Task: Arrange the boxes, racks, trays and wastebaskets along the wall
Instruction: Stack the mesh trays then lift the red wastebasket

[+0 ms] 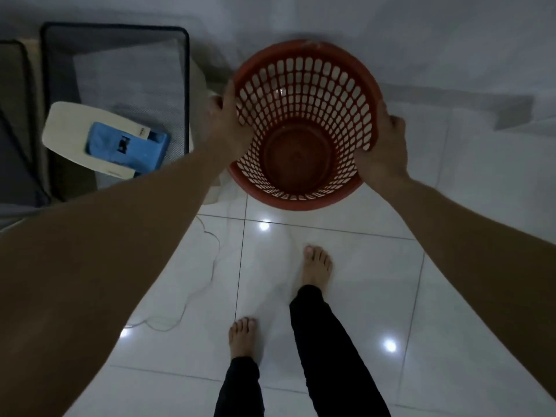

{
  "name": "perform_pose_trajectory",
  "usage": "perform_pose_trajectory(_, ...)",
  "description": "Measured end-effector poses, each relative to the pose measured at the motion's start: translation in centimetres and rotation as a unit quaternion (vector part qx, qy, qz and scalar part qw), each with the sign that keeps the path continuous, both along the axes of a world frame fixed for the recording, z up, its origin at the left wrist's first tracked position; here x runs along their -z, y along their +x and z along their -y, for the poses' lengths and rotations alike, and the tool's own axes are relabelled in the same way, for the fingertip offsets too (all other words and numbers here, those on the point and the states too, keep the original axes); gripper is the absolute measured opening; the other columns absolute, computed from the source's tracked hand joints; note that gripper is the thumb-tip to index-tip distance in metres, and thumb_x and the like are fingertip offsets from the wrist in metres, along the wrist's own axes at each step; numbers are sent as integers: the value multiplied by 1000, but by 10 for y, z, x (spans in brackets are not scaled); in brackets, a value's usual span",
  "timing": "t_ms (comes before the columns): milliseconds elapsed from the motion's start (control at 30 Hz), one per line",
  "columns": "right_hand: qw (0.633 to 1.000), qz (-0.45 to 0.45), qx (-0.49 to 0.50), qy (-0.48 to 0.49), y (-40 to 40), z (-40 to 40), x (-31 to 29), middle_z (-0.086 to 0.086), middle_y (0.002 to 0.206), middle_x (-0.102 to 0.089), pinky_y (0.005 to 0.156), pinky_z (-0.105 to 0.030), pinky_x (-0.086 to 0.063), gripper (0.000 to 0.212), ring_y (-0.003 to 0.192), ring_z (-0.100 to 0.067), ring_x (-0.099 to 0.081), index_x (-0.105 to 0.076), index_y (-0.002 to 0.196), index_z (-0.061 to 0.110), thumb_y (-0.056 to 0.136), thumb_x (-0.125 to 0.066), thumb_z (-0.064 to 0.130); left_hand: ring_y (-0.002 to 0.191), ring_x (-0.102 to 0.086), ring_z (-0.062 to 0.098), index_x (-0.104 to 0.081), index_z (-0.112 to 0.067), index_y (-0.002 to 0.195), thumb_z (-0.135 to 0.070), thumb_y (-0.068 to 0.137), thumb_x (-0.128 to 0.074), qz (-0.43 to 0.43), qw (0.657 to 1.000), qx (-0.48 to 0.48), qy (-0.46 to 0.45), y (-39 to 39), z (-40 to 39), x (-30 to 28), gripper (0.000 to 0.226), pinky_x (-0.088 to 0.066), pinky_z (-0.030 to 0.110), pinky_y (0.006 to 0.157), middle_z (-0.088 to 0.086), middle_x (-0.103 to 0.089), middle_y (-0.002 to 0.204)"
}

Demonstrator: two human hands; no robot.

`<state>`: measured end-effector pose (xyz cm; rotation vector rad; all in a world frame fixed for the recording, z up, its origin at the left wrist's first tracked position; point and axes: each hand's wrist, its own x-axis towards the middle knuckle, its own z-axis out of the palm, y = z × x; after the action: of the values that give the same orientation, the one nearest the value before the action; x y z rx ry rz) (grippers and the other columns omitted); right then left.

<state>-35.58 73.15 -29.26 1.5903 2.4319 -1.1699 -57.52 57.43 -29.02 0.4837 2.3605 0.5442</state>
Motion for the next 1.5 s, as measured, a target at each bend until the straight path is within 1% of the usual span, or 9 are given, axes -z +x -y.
perform_pose_trajectory(200, 1000, 15, -26, -4, 4, 7, -6, -13, 142, -34, 85, -29, -45, 95, 111, -32, -55, -12, 157, 28, 79, -63, 9, 135, -36, 35, -12, -35, 154, -24, 89, -57, -9, 1000, 1, -12, 6, 5, -1, 80, -43, 57, 103, 10, -28, 150)
perform_pose_trajectory(267, 999, 31, -19, -24, 9, 13, -10, -13, 147, -32, 93, -37, -47, 97, 120, -35, -51, -9, 157, 28, 79, -65, 15, 134, -37, 35, -13, -33, 154, -21, 89, -57, -10, 1000, 13, -26, 14, 8, -6, 80, -44, 56, 102, 10, -29, 150)
perform_pose_trajectory(333, 996, 64, -25, -50, 13, 21, -15, -14, 160, -13, 112, -47, -36, 97, 141, -37, -30, -5, 157, 26, 82, -66, 21, 133, -38, 35, -15, -31, 154, -23, 85, -58, -20, 998, 34, -44, 22, 12, -14, 81, -45, 54, 101, 10, -29, 150)
perform_pose_trajectory(433, 995, 82, -59, -23, 18, 38, -28, -11, 164, 3, 120, -50, -20, 94, 150, -34, -5, -6, 157, 21, 85, -64, 25, 137, -35, 35, -20, -25, 151, -35, 77, -51, -59, 994, 81, -48, 39, 20, -25, 81, -42, 56, 105, 10, -25, 155)
perform_pose_trajectory(567, 995, 62, -76, -4, 25, 68, -55, -9, 164, 1, 120, -46, -22, 89, 151, -29, -7, -9, 157, 19, 85, -62, 19, 144, -25, 34, -22, -22, 151, -26, 77, -53, -89, 984, 148, -38, 69, 28, -46, 81, -35, 56, 111, 10, -19, 160)
perform_pose_trajectory(700, 997, 40, -66, -8, 46, 109, -83, -9, 164, -5, 121, -45, -21, 85, 150, -27, -10, -11, 157, 18, 86, -58, 15, 139, -31, 33, -35, -16, 144, -21, 77, -55, -107, 970, 218, -15, 114, 42, -83, 70, -31, 53, 114, 13, -26, 155)
perform_pose_trajectory(900, 996, 68, -7, -59, 105, 186, -117, -4, 165, -1, 117, -36, -20, 83, 150, -21, -8, -7, 158, 21, 92, -57, 16, 143, -26, 33, -31, -15, 150, -21, 88, -53, -124, 927, 354, -20, 177, 90, -122, 66, -26, 51, 116, 14, -27, 157)
perform_pose_trajectory(1233, 986, 106, 98, -84, 232, 297, -156, -3, 164, -10, 116, -39, -26, 73, 149, -22, -16, -16, 156, 19, 95, -55, 24, 147, -20, 28, -22, -12, 153, -26, 97, -42, -104, 866, 487, -46, 280, 165, -155, 61, -14, 50, 120, 12, -23, 160)
perform_pose_trajectory(1500, 961, 91, 226, -128, 377, 385, -176, -5, 162, -18, 118, -37, -23, 71, 148, -23, -21, -19, 155, 17, 95, -55, 24, 144, -25, 29, -24, -11, 151, -28, 97, -39, -88, 791, 604, -43, 413, 210, -173, 59, -18, 49, 119, 13, -27, 157)
